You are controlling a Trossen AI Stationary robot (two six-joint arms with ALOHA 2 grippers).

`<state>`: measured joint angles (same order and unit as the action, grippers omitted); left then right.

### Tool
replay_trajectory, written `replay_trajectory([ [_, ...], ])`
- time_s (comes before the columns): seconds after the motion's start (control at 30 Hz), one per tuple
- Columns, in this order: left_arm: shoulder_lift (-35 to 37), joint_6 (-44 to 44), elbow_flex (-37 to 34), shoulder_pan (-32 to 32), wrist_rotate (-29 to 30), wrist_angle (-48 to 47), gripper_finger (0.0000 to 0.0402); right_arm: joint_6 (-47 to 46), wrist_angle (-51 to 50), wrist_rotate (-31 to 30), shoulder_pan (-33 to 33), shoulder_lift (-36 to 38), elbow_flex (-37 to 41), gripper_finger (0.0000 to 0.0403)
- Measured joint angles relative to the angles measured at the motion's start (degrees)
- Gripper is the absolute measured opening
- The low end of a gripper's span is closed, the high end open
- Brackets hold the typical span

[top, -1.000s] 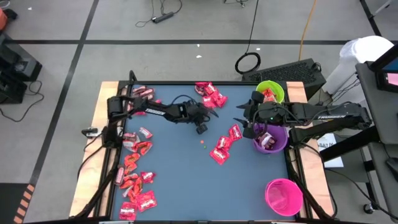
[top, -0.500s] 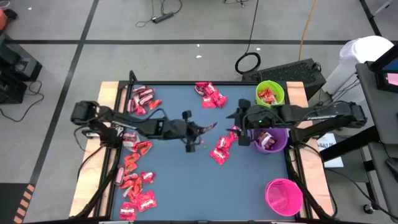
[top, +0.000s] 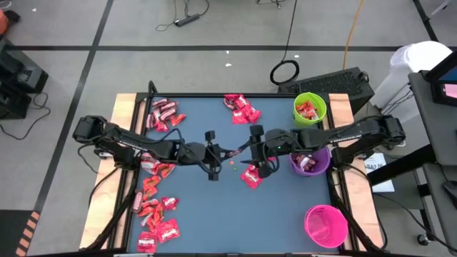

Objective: Organize candy in baskets
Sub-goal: Put the brown chocolate bar into the violet bucket

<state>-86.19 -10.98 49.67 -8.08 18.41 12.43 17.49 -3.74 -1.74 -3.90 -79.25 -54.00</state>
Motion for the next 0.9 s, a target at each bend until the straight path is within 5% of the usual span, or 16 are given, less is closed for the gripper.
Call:
replay_trajectory([
  [0.13,0.0,-0.1,0.0,0.0,-0.6,0.4,0.0073,1.5,2.3,0.1,-0.2,-1.2,0.0,0.0193],
  [0.43,0.0,-0.7,0.0,0.1,-2.5,1.5,0.0073,2.8,3.8,-0.6,-0.2,-1.3,0.0,0.0031],
  [0.7,0.0,1.7,0.1,1.1,-3.3,1.4,0.0146,1.6,3.9,-1.7,-0.4,-0.1,0.0,0.0049],
  [0.9,0.6,1.2,0.2,1.1,-4.0,-0.4,0.0211,-2.9,-6.4,-4.3,-0.8,6.3,0.0,0.0041],
])
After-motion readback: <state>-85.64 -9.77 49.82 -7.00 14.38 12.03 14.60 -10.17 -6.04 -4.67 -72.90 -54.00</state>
